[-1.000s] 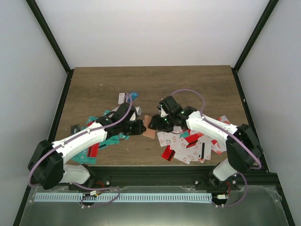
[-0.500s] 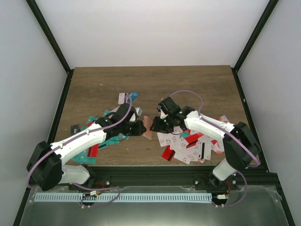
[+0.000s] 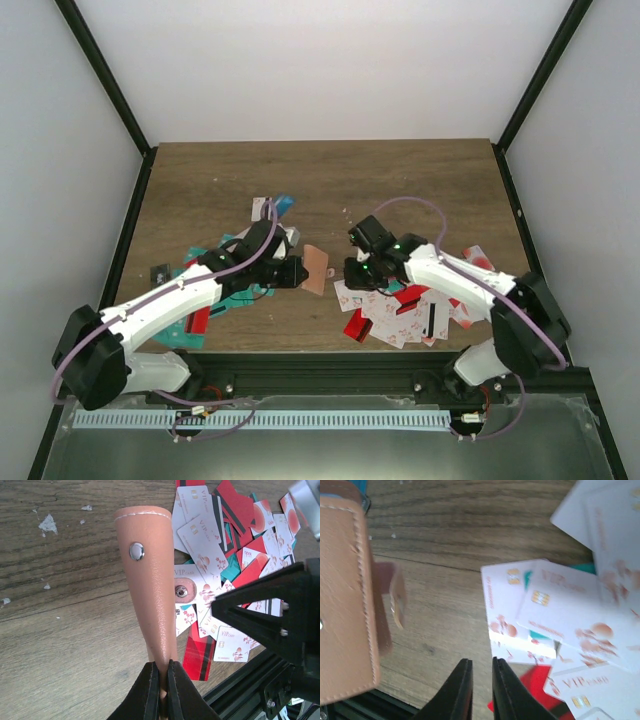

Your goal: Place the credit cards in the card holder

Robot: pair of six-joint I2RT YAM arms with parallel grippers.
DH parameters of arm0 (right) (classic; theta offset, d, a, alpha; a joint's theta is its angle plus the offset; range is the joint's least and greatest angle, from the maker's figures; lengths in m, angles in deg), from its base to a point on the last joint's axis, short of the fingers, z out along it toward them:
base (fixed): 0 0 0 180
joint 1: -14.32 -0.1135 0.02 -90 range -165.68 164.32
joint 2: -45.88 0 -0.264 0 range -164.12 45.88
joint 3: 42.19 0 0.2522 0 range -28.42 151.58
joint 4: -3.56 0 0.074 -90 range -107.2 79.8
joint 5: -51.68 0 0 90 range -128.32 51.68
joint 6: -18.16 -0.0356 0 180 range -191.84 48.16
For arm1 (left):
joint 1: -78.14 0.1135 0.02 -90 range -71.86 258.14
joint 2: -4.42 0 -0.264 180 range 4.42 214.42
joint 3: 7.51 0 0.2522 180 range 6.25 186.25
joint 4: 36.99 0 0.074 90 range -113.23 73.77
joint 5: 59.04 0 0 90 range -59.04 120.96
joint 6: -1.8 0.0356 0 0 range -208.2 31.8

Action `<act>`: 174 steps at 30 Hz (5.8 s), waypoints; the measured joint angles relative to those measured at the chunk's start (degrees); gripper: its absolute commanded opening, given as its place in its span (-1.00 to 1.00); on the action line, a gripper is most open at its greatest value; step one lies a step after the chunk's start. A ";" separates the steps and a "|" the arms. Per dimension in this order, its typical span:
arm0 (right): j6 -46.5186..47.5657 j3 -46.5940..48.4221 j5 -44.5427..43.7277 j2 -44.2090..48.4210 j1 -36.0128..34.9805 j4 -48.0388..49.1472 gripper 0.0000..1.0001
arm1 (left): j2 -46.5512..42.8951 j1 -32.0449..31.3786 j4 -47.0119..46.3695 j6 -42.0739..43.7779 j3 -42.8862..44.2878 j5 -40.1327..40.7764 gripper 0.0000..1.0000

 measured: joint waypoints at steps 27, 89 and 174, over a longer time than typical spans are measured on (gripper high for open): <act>4.44 -5.07 9.44 7.13 1.79 6.12 0.23 | -4.00 0.00 1.27 -0.83 0.17 -0.11 -0.92; 4.76 -9.40 24.02 -0.02 3.30 14.23 -0.99 | -3.06 0.09 -0.04 1.36 -10.23 2.73 0.40; 11.23 -6.51 17.20 3.54 3.21 4.26 -0.08 | -5.01 -3.63 9.40 3.72 2.25 3.80 -0.27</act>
